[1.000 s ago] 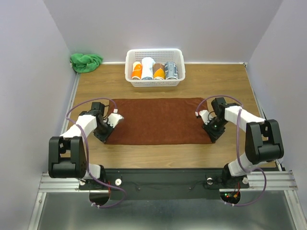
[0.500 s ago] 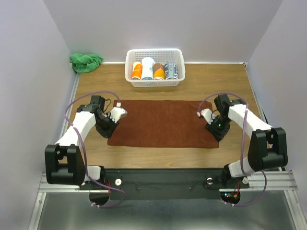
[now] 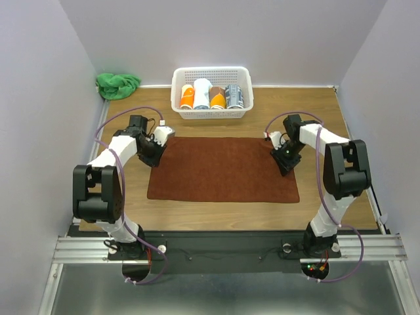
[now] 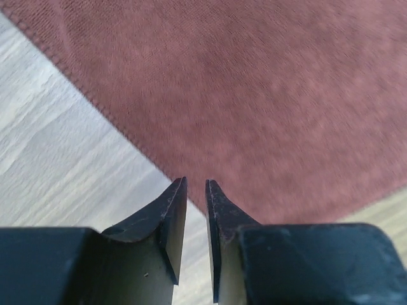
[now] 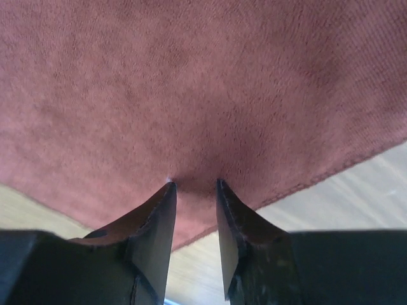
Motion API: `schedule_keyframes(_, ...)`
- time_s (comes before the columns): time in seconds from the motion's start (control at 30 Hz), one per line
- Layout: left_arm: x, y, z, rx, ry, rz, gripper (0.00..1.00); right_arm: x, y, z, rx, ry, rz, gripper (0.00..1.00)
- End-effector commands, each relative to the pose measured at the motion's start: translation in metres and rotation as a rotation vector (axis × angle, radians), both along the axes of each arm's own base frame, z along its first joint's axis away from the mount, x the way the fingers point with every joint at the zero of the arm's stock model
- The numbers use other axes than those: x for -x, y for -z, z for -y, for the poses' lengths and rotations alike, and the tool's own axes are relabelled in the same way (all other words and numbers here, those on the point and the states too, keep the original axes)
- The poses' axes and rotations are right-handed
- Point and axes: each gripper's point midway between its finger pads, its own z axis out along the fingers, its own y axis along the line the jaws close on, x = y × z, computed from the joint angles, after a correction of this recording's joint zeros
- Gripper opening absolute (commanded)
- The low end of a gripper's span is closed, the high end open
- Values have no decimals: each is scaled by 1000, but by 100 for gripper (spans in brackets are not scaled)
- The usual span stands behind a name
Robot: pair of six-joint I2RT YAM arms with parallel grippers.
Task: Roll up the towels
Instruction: Fold the towel
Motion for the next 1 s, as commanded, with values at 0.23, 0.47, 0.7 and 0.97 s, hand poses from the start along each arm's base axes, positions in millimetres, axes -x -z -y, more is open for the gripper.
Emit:
schedule_keyframes(0.23, 40, 37, -16, -81, 12, -47, 26, -9, 16, 0, -6, 40, 32, 37)
schedule_keyframes(0.47, 40, 21, -12, -62, 17, -16, 27, 4, -8, -3, -42, 7, 68, 43)
schedule_keyframes(0.7, -27, -62, 17, 91, 29, 206, 53, -63, -73, -15, -180, 120, 255, 100)
schedule_keyframes(0.97, -92, -105, 15, 193, -15, 330, 64, -142, -86, 39, -148, 313, 351, 75)
